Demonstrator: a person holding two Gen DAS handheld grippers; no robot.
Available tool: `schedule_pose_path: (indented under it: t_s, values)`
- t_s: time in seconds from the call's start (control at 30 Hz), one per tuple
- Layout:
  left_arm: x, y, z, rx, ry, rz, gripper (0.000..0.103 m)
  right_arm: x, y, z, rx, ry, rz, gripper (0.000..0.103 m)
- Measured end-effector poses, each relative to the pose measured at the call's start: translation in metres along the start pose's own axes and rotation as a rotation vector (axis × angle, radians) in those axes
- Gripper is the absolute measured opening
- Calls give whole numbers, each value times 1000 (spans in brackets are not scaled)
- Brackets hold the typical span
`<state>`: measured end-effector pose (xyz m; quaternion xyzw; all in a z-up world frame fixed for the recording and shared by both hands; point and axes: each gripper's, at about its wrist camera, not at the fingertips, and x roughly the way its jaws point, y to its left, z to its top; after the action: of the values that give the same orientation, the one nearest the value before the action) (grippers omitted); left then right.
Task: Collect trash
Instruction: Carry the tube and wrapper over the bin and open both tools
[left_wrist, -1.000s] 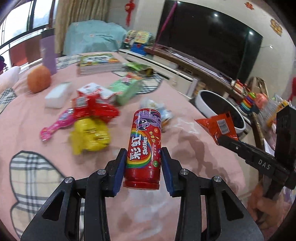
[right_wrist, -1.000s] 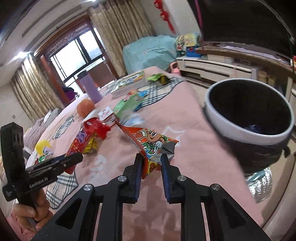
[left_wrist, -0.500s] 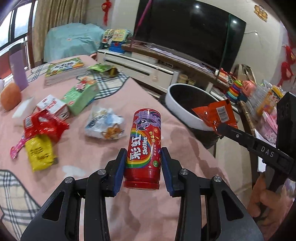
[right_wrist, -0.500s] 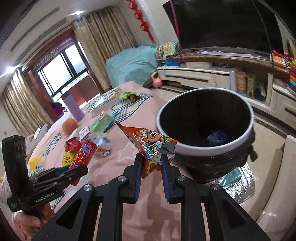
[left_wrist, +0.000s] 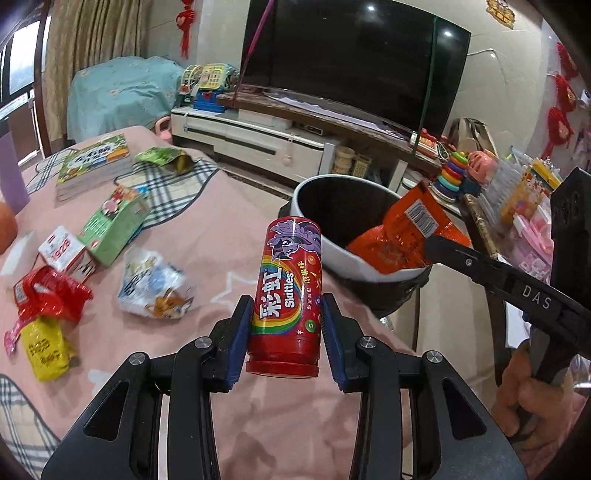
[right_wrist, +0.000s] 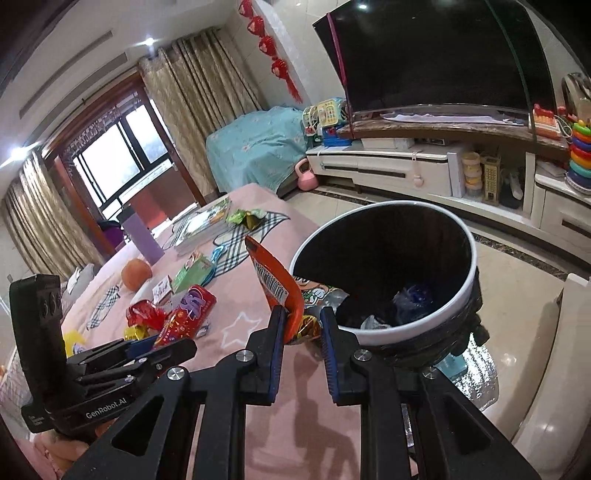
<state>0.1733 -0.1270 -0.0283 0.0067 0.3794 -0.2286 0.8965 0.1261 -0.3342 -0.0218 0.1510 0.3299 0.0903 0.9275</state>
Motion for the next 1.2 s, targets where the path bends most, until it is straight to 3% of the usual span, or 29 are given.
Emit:
schedule_pose_path:
  t_s: [0.5,1.2]
  values:
    - [21,-23,33,38,-13,-13,36,-8,-26,25,35,-54,0,17]
    - [80,-59,64,98,63,-27,36,23,-68,38,70,-2,-75,18]
